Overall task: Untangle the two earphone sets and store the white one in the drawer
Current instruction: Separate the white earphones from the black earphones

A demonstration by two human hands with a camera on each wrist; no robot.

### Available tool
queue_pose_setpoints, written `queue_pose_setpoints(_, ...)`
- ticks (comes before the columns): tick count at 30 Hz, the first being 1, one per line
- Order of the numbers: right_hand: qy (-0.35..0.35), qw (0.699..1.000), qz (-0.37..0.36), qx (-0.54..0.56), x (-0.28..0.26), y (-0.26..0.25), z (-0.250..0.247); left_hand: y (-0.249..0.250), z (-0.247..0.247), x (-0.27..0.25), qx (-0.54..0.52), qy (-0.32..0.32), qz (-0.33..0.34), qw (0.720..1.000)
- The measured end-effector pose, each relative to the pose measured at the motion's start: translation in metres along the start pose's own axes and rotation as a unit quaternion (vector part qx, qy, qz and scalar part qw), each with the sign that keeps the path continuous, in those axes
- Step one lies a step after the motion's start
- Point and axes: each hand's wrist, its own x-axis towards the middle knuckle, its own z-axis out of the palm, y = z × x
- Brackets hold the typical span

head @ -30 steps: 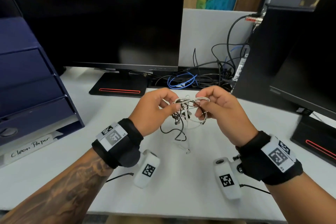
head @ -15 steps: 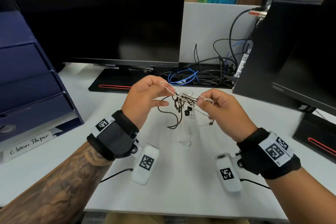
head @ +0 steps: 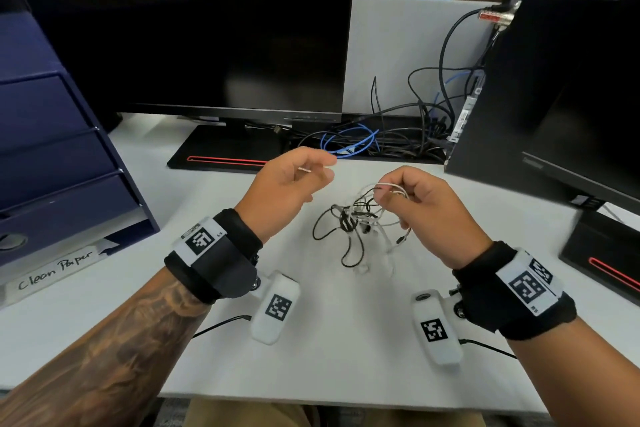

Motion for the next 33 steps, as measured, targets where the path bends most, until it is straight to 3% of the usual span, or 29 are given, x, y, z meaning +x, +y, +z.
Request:
queue_pose_setpoints(3,-0.006,1.0,-0.004,0.005,-0.002,-0.002,0.004,0.0,0.004,-0.003,0.031,-0.025,0.048,0.998)
queue_pose_setpoints(8,-0.006,0.998,-0.029,0.063,-0.005,-0.013,0.005,-0.001,0.015,-0.011,0.114,-0.125,0.044,0.985)
queue_pose_setpoints(14,-0.021,0.998,-0.048,0.027,0.0,-0.007,0.0,0.0,0.007,-0.004,0.065,-0.054,0.049,0.995)
queue_pose_setpoints(22,-0.035,0.999,-0.004,0.029,-0.001,-0.008,0.0,0.003,0.001,-0.003,0.061,-0.022,0.049,0.997)
queue_pose_setpoints(33,-0.03,0.999,-0.004,-0.015,0.0,-0.004,-0.011,0.015,-0.008,-0.001,0.022,0.033,0.031,0.999)
